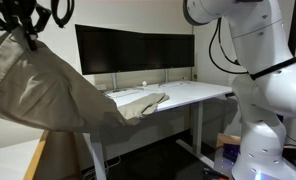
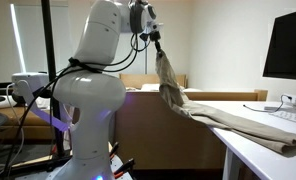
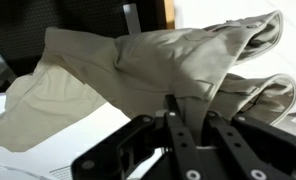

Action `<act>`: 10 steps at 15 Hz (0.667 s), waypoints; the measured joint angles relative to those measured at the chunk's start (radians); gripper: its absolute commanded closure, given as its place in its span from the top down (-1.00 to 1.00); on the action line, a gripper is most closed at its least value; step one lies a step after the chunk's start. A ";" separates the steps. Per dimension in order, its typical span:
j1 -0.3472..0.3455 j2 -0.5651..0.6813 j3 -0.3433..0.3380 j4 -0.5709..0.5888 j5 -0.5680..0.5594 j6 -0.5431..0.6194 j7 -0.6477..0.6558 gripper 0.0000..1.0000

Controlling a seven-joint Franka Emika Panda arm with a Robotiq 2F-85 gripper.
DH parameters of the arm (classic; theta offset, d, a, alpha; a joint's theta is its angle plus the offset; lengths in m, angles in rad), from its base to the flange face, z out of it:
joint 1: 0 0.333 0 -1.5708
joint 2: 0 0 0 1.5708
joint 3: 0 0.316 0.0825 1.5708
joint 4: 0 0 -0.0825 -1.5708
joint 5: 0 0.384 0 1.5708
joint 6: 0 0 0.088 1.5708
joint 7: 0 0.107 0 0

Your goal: Remove the trousers from the table and put them on the headrest of the couch

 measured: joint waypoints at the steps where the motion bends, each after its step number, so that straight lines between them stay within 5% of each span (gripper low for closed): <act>1: 0.014 0.031 0.000 0.048 -0.016 -0.023 -0.022 -0.86; 8: 0.085 0.229 -0.015 0.363 -0.107 -0.131 -0.179 -0.86; 10: 0.122 0.260 -0.067 0.411 -0.096 -0.136 -0.228 -0.86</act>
